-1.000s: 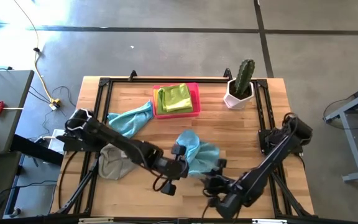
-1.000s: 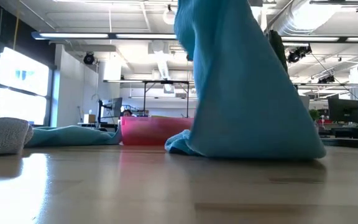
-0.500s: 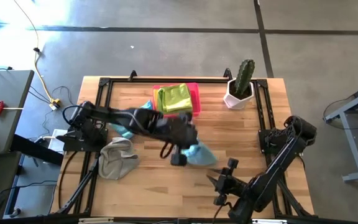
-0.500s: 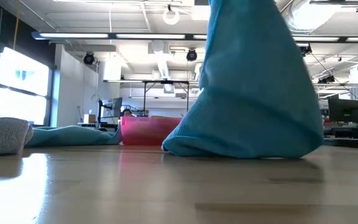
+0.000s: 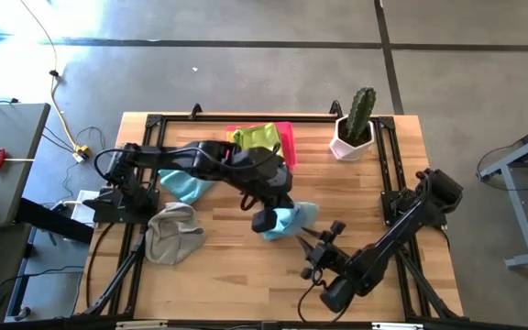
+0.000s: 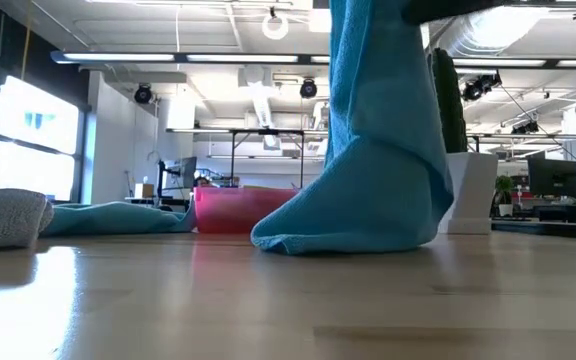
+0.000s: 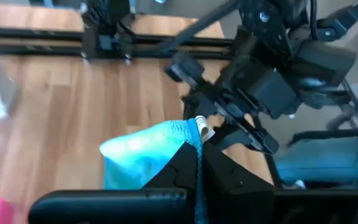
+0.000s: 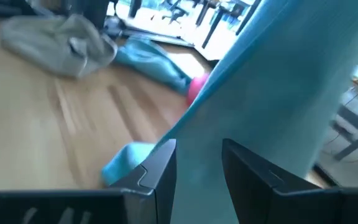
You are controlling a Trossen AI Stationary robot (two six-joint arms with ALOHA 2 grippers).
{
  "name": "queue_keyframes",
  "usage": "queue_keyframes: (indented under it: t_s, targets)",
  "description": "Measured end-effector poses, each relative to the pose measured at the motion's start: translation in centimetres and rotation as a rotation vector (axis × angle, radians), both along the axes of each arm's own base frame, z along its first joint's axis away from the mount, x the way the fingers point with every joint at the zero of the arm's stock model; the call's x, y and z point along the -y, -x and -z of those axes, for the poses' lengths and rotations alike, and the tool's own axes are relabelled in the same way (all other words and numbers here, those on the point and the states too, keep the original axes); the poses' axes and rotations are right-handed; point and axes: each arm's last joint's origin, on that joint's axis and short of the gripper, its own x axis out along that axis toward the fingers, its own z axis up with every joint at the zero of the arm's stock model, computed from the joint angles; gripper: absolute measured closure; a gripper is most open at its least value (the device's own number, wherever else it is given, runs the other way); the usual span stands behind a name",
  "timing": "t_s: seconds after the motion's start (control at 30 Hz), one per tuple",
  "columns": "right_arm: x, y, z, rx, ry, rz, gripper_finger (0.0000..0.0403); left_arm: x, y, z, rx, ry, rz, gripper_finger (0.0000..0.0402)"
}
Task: Fold microfiber towels
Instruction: Fold the bottom blue microfiber cloth
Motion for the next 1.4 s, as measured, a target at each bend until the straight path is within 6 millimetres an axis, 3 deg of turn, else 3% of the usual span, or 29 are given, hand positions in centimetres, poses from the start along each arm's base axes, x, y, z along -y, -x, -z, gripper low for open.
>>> queue_keyframes:
  t_s: [0.2, 0.37, 0.63, 0.8, 0.93, 1.1, 1.4]
  targets:
    - [0.2, -0.8, -1.0, 0.004, 0.021, 0.013, 0.0281, -0.3, 0.0, 0.1, -0.009, 0.03, 0.005, 0.0402]
    - [1.9, -1.4, -0.9, -0.091, 0.115, 0.041, 0.0281, 0.2, 0.0, 0.0, -0.005, 0.031, 0.018, 0.0401]
    - [4.6, 0.2, -3.1, -0.204, 0.162, 0.073, 0.0281, 0.5, 0.0, 0.1, -0.008, 0.041, 0.014, 0.0401]
    - [5.7, 1.3, -5.1, -0.192, 0.032, 0.076, 0.0281, 0.3, 0.0, 0.1, -0.008, 0.037, 0.002, 0.0401]
    - [4.2, 1.8, -5.9, -0.091, -0.133, 0.028, 0.0281, -0.2, 0.0, 0.1, -0.007, 0.016, -0.046, 0.0401]
    - [2.0, 1.5, -4.5, 0.021, -0.152, 0.025, 0.0281, -1.2, 0.0, 0.1, -0.007, 0.014, -0.086, 0.0401]
    - [1.2, 0.0, -1.2, 0.137, -0.13, 0.114, 0.0281, -1.8, 0.0, 0.0, -0.002, 0.02, -0.097, 0.0401]
